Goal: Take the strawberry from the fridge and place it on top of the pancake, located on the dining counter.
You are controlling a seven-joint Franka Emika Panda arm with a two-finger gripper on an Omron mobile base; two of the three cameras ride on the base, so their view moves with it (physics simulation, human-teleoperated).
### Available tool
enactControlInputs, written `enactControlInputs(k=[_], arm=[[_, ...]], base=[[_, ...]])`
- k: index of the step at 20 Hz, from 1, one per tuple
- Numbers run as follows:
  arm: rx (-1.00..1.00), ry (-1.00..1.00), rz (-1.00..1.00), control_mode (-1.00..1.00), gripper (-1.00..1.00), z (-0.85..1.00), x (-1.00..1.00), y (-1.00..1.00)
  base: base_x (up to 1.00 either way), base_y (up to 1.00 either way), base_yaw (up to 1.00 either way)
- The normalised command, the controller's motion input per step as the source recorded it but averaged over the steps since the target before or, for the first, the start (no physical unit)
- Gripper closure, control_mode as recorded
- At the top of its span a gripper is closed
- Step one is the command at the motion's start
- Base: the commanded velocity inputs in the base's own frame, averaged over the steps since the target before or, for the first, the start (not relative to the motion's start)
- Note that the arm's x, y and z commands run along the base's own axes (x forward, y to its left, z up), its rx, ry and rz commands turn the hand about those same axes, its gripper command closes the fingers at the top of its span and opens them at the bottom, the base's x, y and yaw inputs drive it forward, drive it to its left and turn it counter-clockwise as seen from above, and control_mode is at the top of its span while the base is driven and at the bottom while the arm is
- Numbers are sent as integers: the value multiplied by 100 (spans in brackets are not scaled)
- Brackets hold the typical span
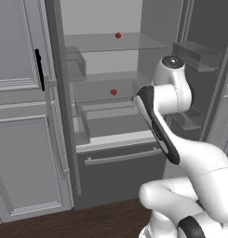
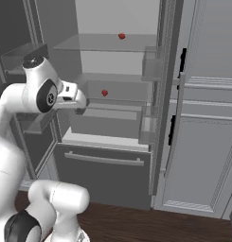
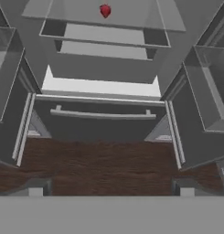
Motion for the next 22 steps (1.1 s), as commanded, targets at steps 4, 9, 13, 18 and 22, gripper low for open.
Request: enactControlInputs(k=[4, 9, 13, 18, 22], arm=[[5, -10, -51, -100, -100, -22, -100, 0], [27, -16, -17, -100, -100, -30, -61, -5], [27, -2, 9, -100, -100, -17, -18, 0], [3, 8, 26, -100, -100, -11, 10, -1], [-27, 18, 20, -100, -100, 0, 19, 0]], base=[[0, 0, 0], [0, 0, 0], [0, 0, 0], [0, 0, 0], [0, 0, 0]])
